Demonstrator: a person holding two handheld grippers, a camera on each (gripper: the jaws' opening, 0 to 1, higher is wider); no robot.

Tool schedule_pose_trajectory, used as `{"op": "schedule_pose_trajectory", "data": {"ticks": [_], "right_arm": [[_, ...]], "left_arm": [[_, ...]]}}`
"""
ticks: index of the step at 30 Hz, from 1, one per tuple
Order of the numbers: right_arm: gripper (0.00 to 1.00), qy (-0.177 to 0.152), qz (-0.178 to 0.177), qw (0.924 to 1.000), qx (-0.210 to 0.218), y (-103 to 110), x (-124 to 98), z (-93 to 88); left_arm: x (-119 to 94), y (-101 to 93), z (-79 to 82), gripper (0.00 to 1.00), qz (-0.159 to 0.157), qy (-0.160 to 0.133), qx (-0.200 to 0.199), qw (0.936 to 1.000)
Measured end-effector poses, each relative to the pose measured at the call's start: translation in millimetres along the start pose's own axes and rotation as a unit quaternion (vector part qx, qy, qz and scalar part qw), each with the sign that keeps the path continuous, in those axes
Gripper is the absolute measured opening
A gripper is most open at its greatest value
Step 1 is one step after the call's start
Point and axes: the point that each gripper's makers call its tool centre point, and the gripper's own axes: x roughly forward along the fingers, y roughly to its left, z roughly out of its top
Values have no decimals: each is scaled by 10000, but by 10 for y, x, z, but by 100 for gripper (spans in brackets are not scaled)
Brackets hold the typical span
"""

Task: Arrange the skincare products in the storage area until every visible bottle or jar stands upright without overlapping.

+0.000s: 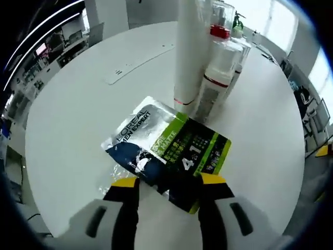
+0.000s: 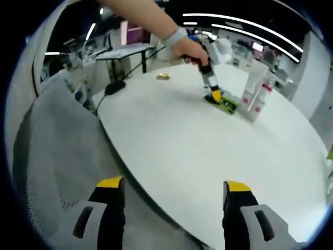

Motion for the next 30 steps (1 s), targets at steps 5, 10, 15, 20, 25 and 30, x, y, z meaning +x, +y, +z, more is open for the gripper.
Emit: {"op": "schedule_pose_trajectory", "data": {"ticks": [5,10,15,20,25,30], "right_arm": [[76,3,2,10000,-9,2,-2,0],[75,28,1,10000,-23,4,-1,-7],[74,49,3,10000,-32,5,-1,-14],[74,60,-6,10000,-38,2,-1,-19],[73,77,4,10000,-46,8,0,-25],[73,103,8,9999,-60,5,3,-31]], "left_arm": [[-52,49,50,39,-20,-151,103,9998],[-17,92,102,43,-92,-238,118,9996],[57,144,85,47,-65,-191,-61,9998],[66,252,186,47,25,-413,-463,9981],[112,197,221,53,-282,-436,-562,9971],[118,282,274,50,-131,-547,-641,9964]]}}
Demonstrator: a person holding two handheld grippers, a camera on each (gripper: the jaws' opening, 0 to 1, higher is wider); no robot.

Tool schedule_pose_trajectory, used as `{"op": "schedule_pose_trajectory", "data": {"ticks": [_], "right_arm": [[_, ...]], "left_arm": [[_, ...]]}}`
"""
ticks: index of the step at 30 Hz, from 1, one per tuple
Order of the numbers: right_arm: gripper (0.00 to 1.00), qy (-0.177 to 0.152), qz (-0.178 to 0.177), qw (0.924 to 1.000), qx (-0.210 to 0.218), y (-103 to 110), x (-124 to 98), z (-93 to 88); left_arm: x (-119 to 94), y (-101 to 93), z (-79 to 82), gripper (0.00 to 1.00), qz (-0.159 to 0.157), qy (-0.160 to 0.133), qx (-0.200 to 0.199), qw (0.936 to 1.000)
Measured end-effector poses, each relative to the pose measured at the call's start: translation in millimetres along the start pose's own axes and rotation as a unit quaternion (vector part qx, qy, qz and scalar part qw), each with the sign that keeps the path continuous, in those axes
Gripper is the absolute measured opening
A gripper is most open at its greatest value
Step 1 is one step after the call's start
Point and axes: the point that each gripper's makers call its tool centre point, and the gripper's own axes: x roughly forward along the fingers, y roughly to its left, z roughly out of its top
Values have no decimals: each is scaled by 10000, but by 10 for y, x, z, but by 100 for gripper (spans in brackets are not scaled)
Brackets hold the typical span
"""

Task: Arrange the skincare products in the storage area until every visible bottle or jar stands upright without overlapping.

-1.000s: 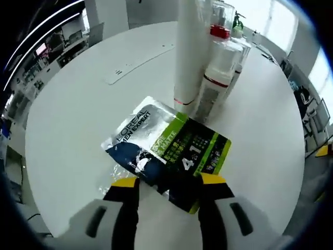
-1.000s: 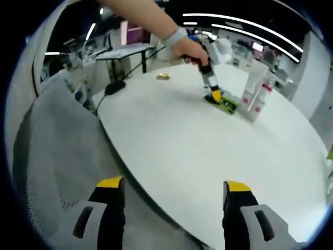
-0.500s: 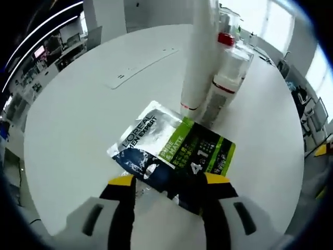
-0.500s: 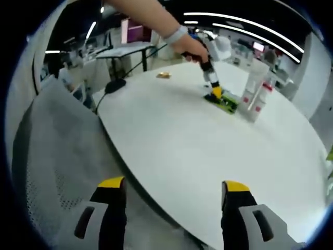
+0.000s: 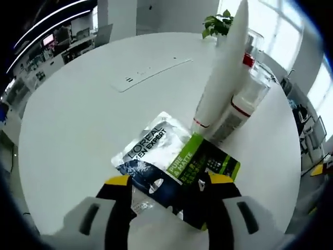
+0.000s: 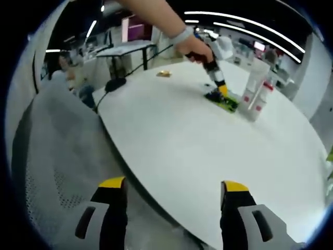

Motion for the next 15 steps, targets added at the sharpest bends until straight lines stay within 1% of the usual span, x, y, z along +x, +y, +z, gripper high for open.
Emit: {"op": "schedule_pose_trajectory", "data": {"ticks": [2,4,5,6,7,8,9,10,11,12,13,14,15], "right_arm": [[73,19,-14,10000,2,-7,0,-6],[72,11,-12,10000,3,-5,0,-4],[72,11,-11,10000,-12,-3,0,-5],[72,27,-6,10000,-28,2,1,-10],[72,35,-5,10000,-36,4,1,-14],[71,43,-8,10000,-49,1,4,-18],[71,44,-6,10000,-47,1,4,-18],[71,45,-4,10000,-35,0,5,-21],[71,49,-10,10000,-34,-3,5,-23],[71,54,-13,10000,-25,-7,5,-24],[71,59,-11,10000,-25,-6,5,-25],[71,59,-16,10000,-33,-9,4,-24],[71,55,-18,10000,-31,-10,4,-22]], "left_arm": [[-23,31,57,50,100,-152,-201,9996],[1,92,35,53,191,-129,-126,9997],[21,57,42,54,126,-125,-66,9998],[44,23,50,58,41,-131,41,9999],[62,-37,61,59,-41,-101,285,9995],[77,-67,94,58,-24,-134,732,9972],[92,-102,92,54,-55,-97,963,9953],[115,-153,87,50,-152,-69,1101,9938],[150,-242,46,47,-307,29,1152,9929],[164,-260,28,46,-346,73,1159,9926],[204,-293,-35,49,-396,215,1186,9919],[204,-228,-32,49,-195,230,1299,9911],[203,-258,35,49,-285,73,1292,9912]]}}
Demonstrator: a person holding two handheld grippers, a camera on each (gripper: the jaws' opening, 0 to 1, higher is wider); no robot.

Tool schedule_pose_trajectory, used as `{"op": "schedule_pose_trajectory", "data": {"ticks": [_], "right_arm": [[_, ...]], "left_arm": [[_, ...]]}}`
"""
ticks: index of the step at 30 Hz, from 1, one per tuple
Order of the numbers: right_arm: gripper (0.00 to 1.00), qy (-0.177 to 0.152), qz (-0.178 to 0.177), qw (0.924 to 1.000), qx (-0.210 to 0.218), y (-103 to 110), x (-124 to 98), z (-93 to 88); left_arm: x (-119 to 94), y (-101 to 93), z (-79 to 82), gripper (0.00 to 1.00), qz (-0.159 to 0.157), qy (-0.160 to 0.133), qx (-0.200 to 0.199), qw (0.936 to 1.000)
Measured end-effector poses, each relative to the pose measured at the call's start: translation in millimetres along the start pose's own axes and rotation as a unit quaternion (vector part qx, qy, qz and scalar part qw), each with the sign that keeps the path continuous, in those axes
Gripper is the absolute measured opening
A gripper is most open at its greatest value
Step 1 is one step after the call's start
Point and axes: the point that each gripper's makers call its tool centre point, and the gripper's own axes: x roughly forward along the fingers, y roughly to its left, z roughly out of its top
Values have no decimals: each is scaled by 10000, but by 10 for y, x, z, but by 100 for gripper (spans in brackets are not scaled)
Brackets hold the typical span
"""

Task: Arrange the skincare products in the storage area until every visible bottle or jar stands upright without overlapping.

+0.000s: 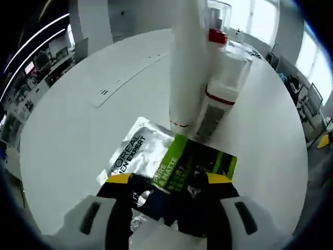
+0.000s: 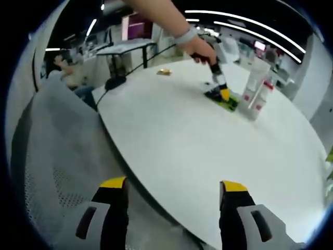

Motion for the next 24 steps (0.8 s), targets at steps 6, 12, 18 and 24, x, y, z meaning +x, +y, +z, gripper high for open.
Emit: {"op": "schedule_pose_trajectory", "data": {"ticks": [6,12,18,24], "right_arm": [[70,23,0,10000,-13,1,0,-9],[70,25,4,10000,-14,1,0,-7],[70,18,-7,10000,-11,-2,-2,-9],[69,18,19,10000,-37,11,-2,-7]], "left_arm": [[-10,28,28,51,-231,9,382,9990],[-43,89,41,53,-239,53,672,9974],[-262,190,227,64,-265,-544,863,9944],[-358,457,-271,75,-414,137,772,9961]]}}
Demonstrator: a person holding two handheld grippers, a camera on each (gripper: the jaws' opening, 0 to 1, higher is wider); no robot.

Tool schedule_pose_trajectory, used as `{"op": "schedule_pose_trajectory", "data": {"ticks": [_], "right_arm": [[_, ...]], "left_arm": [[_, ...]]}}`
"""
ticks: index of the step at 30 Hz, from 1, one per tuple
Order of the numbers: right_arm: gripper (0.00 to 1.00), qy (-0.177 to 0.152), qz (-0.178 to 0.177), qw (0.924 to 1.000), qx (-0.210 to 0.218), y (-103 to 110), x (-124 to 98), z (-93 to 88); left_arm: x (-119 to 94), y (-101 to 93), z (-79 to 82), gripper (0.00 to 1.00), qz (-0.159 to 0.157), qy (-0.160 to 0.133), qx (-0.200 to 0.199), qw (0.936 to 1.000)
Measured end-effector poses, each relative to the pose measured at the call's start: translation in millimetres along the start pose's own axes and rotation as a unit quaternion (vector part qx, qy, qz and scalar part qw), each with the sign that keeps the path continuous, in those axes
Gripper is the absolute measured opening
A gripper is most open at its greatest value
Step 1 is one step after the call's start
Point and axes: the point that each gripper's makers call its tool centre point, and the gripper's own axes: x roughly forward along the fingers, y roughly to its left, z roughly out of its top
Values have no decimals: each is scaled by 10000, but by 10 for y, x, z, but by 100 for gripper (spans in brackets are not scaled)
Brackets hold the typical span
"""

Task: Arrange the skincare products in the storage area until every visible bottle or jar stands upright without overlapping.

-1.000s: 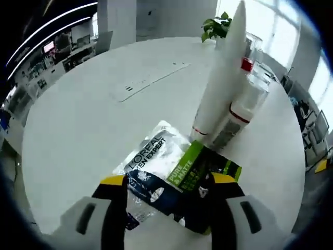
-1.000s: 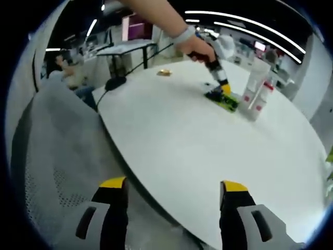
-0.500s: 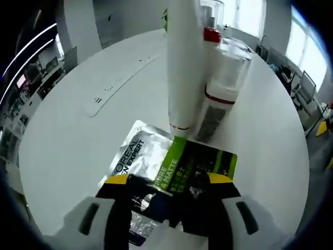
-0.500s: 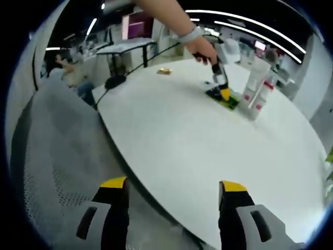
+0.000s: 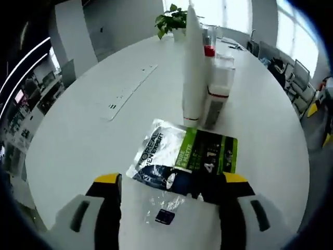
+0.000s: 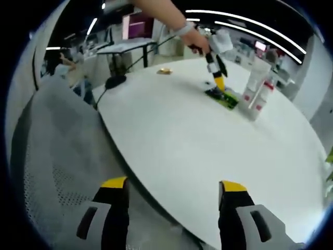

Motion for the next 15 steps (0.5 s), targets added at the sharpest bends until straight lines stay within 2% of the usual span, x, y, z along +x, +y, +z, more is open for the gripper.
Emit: {"op": "schedule_pose_trajectory", "data": {"ticks": [1,3,6,8,12,13,14,15], "right_arm": [[69,7,3,10000,-14,0,1,-3],[70,16,8,10000,-11,1,3,-7],[70,32,16,10000,4,0,7,-12],[69,66,23,10000,-18,5,10,-22],[69,92,36,10000,-12,7,11,-25],[69,101,38,9999,-15,8,12,-29],[69,110,43,9999,-19,10,12,-33],[69,114,42,9999,-22,10,12,-34]], "left_arm": [[-15,39,-138,75,17,280,199,9994],[-37,66,-258,67,45,566,668,9962],[-18,9,-312,63,-188,691,951,9929],[-2,47,-322,62,-105,835,1117,9902],[63,-19,-262,58,-365,859,1066,9899],[66,-69,-286,54,-532,932,995,9892],[51,-186,-341,45,-869,1046,778,9876],[40,-179,-370,44,-779,1121,704,9881]]}}
